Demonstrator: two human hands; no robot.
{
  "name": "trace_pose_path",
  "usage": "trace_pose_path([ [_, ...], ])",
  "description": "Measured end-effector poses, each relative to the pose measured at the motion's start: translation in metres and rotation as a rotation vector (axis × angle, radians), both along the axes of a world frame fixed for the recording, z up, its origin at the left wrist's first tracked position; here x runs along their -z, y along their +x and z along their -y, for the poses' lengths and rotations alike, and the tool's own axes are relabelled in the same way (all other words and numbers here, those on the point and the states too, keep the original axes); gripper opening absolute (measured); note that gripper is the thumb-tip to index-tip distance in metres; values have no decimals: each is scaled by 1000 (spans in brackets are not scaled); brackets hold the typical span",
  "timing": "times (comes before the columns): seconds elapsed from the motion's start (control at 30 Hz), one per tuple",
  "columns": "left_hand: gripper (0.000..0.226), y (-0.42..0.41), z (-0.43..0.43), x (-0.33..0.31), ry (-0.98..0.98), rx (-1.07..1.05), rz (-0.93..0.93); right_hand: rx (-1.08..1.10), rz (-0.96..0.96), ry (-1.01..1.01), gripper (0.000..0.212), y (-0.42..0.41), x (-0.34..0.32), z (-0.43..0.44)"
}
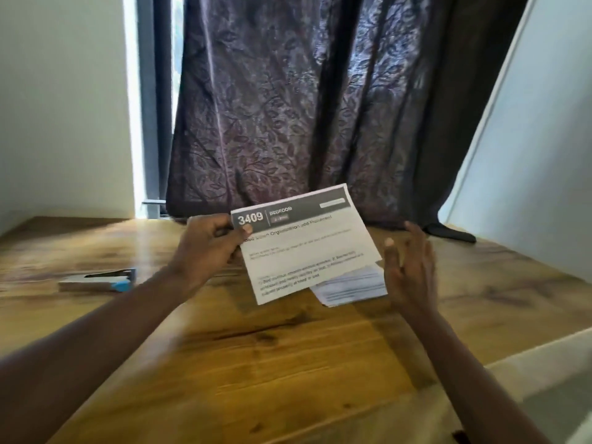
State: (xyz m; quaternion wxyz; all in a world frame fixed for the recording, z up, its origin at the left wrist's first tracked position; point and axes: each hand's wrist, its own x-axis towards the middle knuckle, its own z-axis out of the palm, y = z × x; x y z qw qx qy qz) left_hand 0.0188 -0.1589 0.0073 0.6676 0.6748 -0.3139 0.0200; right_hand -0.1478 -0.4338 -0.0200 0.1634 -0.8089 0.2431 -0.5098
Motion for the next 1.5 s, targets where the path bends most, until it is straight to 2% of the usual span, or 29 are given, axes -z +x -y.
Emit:
trace_pose_path([
  [0.1, 8, -3, 54, 7, 104, 8, -62, 111, -192, 218, 57, -23, 18, 37],
  [0.2, 9, -1, 97, 14, 178, -7, -68, 142, -365, 330, 56, -32, 36, 57],
  [0.37, 15, 3, 133, 20, 360, -116, -19, 203, -583, 231, 51, -25, 34, 57],
  [0.5, 19, 6, 137, 25, 504, -167, 120, 160, -653, 133, 51, -23, 33, 53],
  [0.63, 27, 5, 131, 30, 662, -254, 283, 151, -658, 82, 49, -24, 35, 52],
  [0.77, 70, -15, 113, 29, 788, -310, 444, 163, -664, 78, 49, -23, 33, 51],
  [0.93, 82, -53, 88, 30, 984, -214, 469, 168, -662, 82, 52, -23, 30, 47],
  [1.0, 87, -58, 84, 32, 1005, -170, 458, 157, -659, 89, 53, -24, 28, 45],
  [1.17, 81, -55, 84, 41, 931, -97, 501, 141, -648, 76, 55, -27, 26, 42],
  [1.33, 64, -56, 83, 46, 954, -126, 505, 110, -649, 83, 54, -28, 26, 43],
  [1.5, 75, -67, 90, 40, 912, -125, 662, 114, -652, 78, 50, -27, 27, 44],
])
